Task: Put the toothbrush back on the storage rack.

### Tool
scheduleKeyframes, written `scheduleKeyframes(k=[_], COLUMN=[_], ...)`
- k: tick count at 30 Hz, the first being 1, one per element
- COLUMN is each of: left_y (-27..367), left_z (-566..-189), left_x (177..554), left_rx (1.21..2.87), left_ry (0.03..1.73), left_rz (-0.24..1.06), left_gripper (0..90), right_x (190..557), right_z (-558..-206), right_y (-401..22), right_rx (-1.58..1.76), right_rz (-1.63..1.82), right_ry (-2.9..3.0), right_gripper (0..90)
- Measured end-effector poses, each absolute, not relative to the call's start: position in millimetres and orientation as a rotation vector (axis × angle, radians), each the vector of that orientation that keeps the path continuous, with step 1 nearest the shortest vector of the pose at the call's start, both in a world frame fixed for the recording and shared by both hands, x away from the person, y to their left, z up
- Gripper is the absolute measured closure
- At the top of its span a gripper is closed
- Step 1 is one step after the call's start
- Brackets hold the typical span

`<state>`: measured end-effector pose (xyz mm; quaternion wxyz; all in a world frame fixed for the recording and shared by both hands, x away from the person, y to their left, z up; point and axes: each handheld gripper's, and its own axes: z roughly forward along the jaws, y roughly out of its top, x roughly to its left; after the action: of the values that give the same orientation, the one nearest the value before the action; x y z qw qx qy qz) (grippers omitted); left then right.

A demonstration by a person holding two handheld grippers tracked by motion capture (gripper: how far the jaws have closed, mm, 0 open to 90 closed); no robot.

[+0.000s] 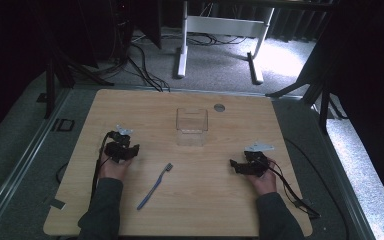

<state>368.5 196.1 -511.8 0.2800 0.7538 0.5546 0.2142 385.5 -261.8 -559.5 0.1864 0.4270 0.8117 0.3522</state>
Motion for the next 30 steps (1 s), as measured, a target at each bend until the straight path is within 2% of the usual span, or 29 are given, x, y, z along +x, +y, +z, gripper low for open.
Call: scheduleKeyframes(k=[16,30], left_y=[191.6,181.3], left_z=[-487.6,-481.7], left_x=[329.1,317.2], left_rx=[1.982,2.028], left_ry=[1.447,1.407], left_rz=[0.536,0.490], left_gripper=[57.0,57.2], right_x=[385.3,385.4], right_z=[-559.5,-559.6], right_y=[-261.8,-261.7], right_rx=[1.201,1.201], right_rz=[0.991,0.992], right_ry=[2.286,2.284], right_gripper=[23.6,23.6])
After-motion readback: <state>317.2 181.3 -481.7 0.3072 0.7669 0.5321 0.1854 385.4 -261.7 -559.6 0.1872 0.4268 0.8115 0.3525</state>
